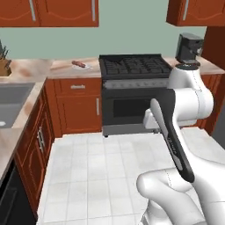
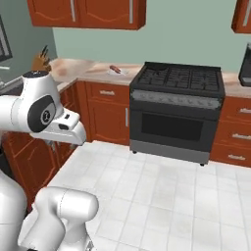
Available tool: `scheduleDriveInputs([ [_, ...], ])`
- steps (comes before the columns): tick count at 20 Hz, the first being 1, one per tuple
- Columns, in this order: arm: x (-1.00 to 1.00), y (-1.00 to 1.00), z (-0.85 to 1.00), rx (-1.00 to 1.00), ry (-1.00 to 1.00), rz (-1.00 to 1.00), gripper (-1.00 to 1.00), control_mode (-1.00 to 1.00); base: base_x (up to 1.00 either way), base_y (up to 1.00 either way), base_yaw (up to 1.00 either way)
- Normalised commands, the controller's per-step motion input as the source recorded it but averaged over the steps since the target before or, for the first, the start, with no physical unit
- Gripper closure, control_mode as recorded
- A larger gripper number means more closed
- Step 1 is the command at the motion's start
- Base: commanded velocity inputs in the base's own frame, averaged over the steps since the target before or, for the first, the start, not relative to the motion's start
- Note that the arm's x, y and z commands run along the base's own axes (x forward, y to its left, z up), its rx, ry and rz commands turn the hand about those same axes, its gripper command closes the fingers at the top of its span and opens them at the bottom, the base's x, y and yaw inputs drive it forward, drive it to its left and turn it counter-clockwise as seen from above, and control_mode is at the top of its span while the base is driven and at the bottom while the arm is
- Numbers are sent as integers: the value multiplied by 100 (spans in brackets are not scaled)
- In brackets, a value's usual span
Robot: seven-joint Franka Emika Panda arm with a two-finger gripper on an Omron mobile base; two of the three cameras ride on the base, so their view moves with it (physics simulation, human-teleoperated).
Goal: Place the cold items (corn and squash) from the fridge in one tupperware on the dining counter. Place the warm items (hot dog and kebab skewer) in the stove area in another tupperware.
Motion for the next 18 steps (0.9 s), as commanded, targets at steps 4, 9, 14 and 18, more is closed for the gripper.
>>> scheduleDriveInputs([
  [4,0,0,0,0,0,0,-100,100,100,74,0],
  [9,0,0,0,0,0,0,-100,100,100,15,11],
  [14,0,0,0,0,0,0,-100,100,100,-11,21],
  [18,0,0,0,0,0,0,-100,100,100,-15,19],
])
